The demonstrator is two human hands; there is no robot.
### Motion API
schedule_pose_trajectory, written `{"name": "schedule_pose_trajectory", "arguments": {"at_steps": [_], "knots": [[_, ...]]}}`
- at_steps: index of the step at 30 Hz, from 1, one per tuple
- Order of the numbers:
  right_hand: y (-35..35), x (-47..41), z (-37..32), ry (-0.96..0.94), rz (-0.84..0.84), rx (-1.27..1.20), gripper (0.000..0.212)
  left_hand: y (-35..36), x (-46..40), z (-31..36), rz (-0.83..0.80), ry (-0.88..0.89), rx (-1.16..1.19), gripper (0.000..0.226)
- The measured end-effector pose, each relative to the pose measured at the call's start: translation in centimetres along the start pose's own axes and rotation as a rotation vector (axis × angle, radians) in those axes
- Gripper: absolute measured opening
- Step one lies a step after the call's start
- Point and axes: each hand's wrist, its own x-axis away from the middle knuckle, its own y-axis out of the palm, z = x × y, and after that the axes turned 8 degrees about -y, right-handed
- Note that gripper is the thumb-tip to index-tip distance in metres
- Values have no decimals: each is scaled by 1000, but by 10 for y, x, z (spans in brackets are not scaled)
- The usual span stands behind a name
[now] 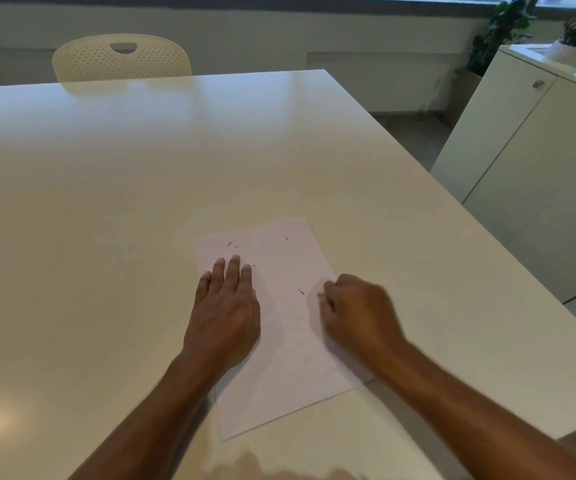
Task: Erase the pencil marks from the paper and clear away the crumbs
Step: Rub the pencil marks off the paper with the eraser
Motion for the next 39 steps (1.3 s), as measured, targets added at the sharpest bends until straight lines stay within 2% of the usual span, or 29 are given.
{"name": "schedule_pose_trajectory", "arguments": {"at_steps": [3,8,12,14,18,20,23,28,32,34,37,39], "knots": [[3,7,-24,-117,-53,-65,20,-2,0,1,-15,-5,-3,64],[3,-18,14,99,30,47,17,-6,2,2,-25,-4,2,66],[4,3,-44,-100,-55,-79,17,-5,1,2,-28,-9,25,65],[4,3,-50,-155,-97,-110,21,-6,2,3,-29,-10,27,64],[8,-21,-13,33,51,-5,22,-7,2,4,-32,-16,30,57],[8,-15,-28,-25,30,-23,21,-7,3,4,-41,-16,30,57],[9,2,-59,-185,-103,-128,22,-10,2,4,-62,-17,13,61],[9,-29,-21,17,24,1,21,-12,4,6,-66,-21,25,57],[9,-6,-66,-182,-131,-109,22,-14,3,4,-97,-9,0,59],[9,-17,-55,-152,-136,-78,27,-14,3,4,-87,-7,6,58],[6,-41,-21,2,-61,45,26,-13,5,4,-68,-7,29,56],[7,-33,-33,-45,-44,40,24,-13,4,4,-67,-8,19,57]]}}
